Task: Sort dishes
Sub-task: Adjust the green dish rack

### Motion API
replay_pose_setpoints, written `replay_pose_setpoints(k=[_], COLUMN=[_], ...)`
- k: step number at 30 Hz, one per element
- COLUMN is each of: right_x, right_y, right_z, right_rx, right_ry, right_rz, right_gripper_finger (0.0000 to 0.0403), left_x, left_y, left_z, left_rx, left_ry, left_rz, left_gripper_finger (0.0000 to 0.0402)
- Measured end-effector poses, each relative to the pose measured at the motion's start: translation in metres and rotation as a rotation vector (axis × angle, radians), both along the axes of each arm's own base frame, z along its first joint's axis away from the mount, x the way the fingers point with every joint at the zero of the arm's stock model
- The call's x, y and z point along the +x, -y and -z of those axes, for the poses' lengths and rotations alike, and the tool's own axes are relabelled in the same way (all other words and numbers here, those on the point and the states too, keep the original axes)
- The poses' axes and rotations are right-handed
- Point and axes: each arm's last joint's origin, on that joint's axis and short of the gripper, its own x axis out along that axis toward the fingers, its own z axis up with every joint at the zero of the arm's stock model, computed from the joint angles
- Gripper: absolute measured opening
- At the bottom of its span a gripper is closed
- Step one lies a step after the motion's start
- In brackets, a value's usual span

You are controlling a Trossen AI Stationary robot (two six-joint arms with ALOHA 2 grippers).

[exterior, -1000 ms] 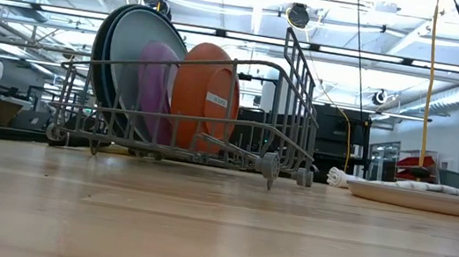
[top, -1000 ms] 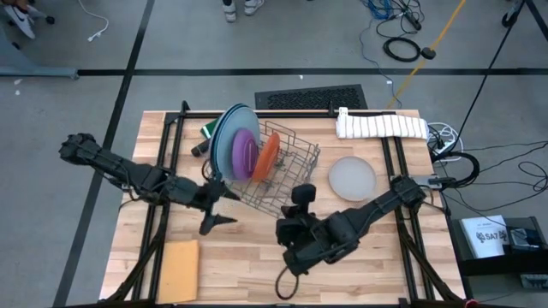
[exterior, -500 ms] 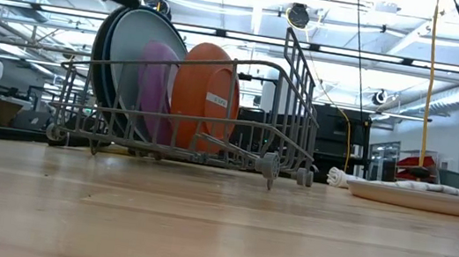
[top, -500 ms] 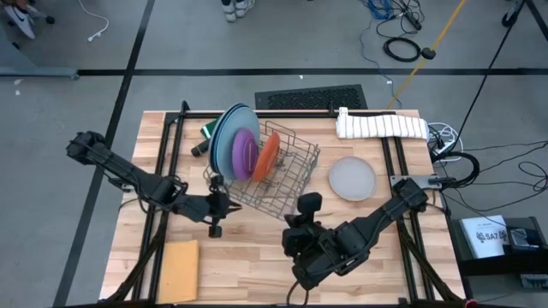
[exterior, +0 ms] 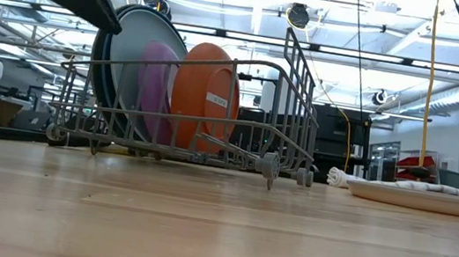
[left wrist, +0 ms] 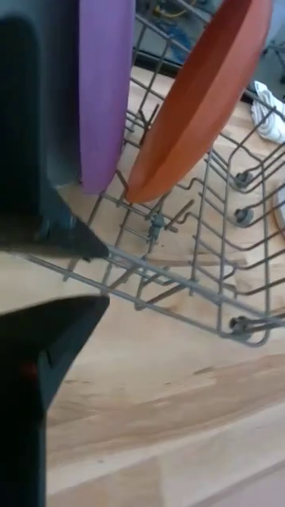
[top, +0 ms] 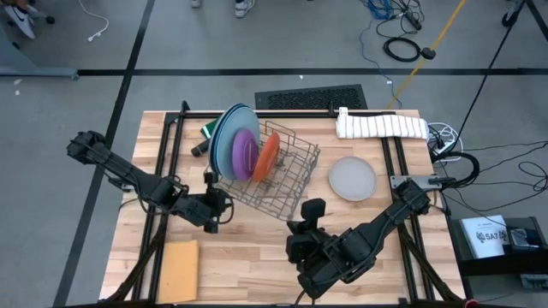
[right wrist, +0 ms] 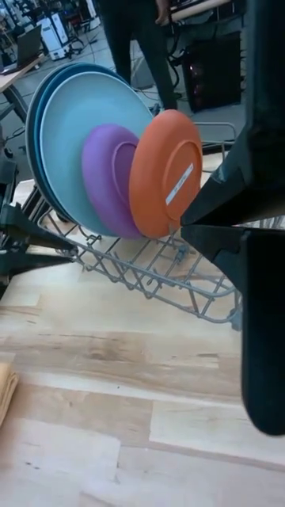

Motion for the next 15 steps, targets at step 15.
replay_pose_setpoints(k=[15], right_x=[0.0], right_y=[-0.002], right_z=[0.0], right_rx=[0.012], right_ry=[0.011], right_rz=[0.003], right_gripper_finger=[0.0], left_x=[0.008], left_y=[0.001], left_z=[0.027], left_rx=[0.165], left_ry=[-0.157], left_rz=[-0.044], left_gripper_finger=[0.023])
